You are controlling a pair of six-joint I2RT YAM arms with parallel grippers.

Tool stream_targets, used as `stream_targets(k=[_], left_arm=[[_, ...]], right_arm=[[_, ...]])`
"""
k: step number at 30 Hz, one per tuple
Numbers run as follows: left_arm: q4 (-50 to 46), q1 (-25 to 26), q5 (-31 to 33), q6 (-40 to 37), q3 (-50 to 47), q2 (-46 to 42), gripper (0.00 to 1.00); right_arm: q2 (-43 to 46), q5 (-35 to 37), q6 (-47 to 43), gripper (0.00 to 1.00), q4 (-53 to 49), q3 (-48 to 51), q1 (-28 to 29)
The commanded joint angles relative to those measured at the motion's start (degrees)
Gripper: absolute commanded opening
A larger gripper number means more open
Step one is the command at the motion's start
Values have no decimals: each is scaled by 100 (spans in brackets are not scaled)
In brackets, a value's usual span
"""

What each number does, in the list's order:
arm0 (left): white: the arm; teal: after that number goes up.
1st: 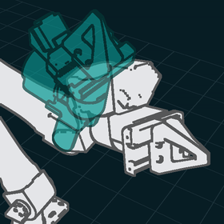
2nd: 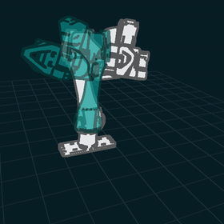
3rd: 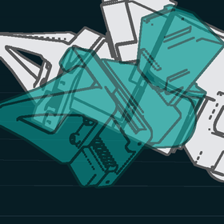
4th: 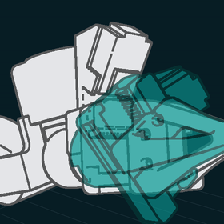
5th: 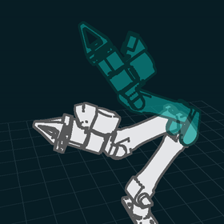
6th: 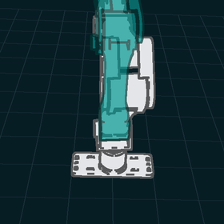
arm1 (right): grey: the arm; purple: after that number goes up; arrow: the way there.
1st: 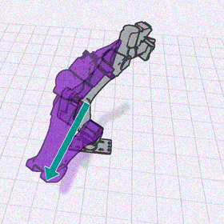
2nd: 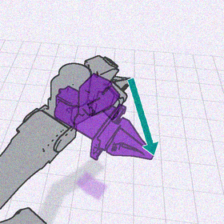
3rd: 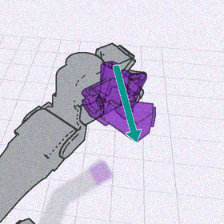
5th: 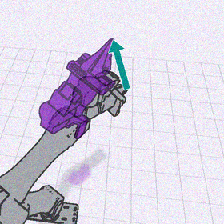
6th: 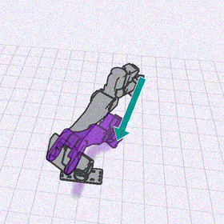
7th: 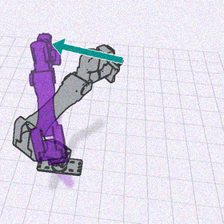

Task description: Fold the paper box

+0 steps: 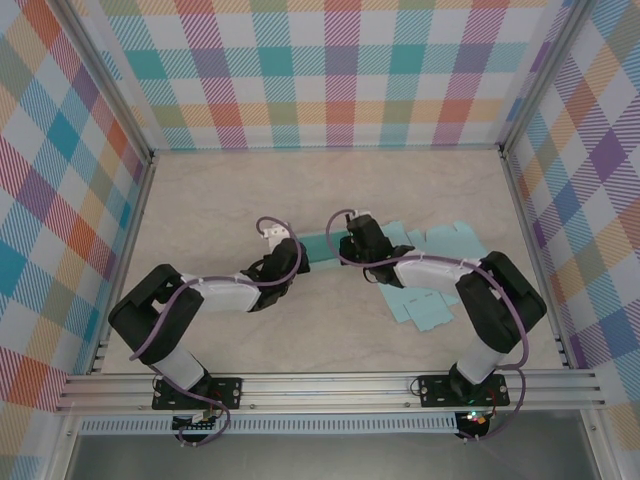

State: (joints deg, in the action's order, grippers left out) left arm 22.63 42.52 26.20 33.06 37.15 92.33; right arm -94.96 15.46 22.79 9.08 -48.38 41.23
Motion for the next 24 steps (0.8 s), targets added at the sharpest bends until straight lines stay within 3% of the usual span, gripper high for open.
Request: stream_targets(k=[1, 6, 12, 24], left_arm=[[20, 116, -313, 73, -355, -295, 31], [-315, 174, -307, 4, -674, -858, 57], [-1226, 398, -78, -41, -873, -1996, 77], [-3450, 487, 359, 214, -1206, -4818, 81]], right_arm=[[89, -130, 104, 10, 335, 404, 104], [153, -37, 84, 15, 436, 584, 114], [253, -80, 111, 30, 350, 558, 122], [1285, -323, 238, 71, -580, 718, 131]])
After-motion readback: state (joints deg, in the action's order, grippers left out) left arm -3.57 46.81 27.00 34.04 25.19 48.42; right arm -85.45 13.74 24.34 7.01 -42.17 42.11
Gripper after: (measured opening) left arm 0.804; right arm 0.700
